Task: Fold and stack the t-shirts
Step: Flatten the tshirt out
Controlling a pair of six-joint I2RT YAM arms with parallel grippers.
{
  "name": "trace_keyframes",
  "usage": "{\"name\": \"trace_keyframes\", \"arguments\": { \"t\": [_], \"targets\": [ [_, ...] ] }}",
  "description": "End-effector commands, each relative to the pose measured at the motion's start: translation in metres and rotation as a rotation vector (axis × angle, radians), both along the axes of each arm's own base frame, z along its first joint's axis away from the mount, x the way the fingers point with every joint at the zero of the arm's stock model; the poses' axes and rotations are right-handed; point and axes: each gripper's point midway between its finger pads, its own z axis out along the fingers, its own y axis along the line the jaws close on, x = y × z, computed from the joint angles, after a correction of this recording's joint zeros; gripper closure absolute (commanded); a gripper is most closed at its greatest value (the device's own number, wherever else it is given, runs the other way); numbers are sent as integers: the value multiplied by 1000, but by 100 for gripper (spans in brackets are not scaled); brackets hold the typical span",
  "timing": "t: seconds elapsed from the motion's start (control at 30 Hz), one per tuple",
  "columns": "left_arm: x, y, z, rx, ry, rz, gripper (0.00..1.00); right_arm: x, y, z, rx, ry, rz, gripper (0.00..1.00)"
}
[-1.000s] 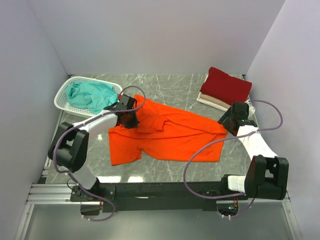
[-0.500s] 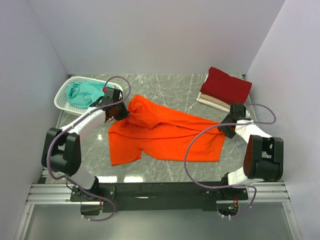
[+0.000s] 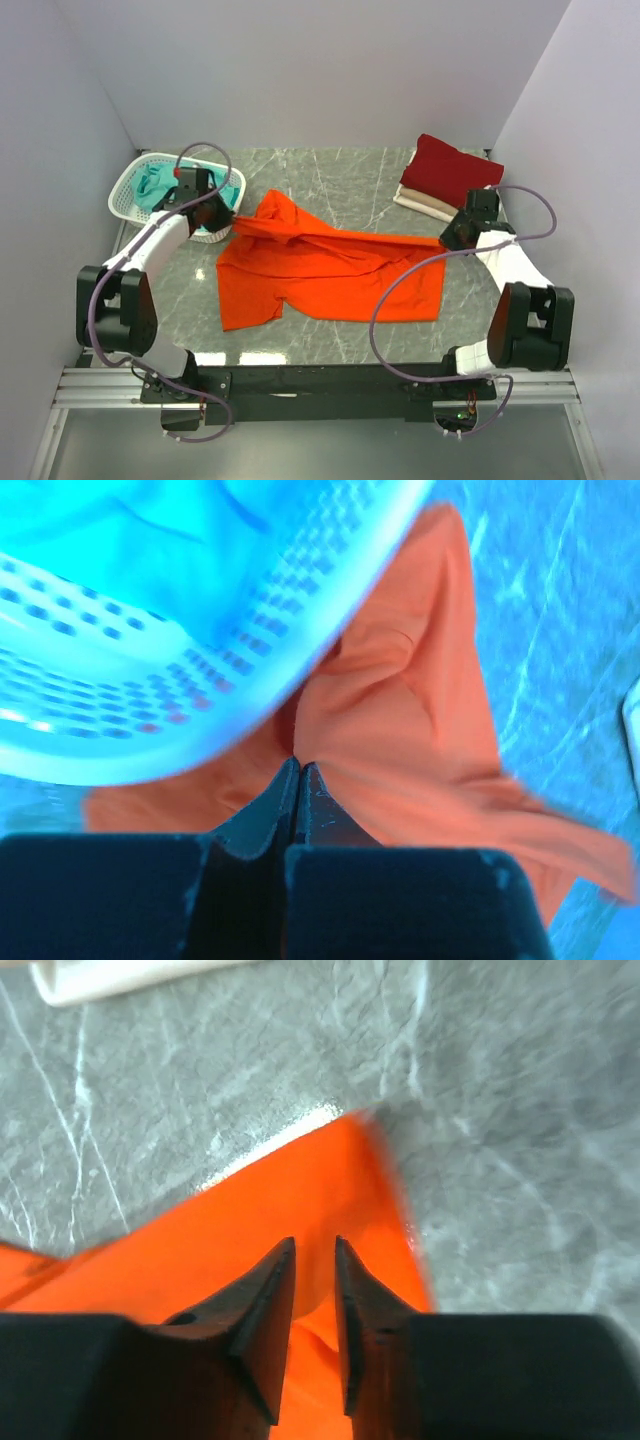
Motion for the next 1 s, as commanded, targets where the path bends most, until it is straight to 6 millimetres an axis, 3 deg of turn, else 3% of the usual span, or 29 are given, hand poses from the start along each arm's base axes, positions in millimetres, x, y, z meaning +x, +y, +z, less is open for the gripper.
{"name": "trace_keyframes", "arguments": {
  "t": [0.0, 0.1, 0.23, 0.43, 0.53, 0.73, 0.97],
  "targets": [
    [10, 25, 29, 22, -78, 32, 100, 0, -9, 34, -59, -54, -11, 68],
    [10, 28, 25, 15, -72, 29, 100, -6, -11, 38, -77, -56, -9, 55],
    [8, 23, 15, -12, -52, 17, 100, -15, -1, 27, -41, -37, 15, 53],
    [5, 23, 9, -6, -42, 9, 100, -25, 48, -1, 64, -13, 135, 53],
    [3, 24, 9, 0, -40, 7, 100, -24, 58, -19, 109, 21, 144, 53],
    [-1, 23, 7, -7, -39, 8, 100, -15, 62, -44, 123, 93, 146, 53],
    [-5, 26, 6, 7, -34, 20, 100, -10, 62, -52, 117, 112, 156, 56]
  ]
}}
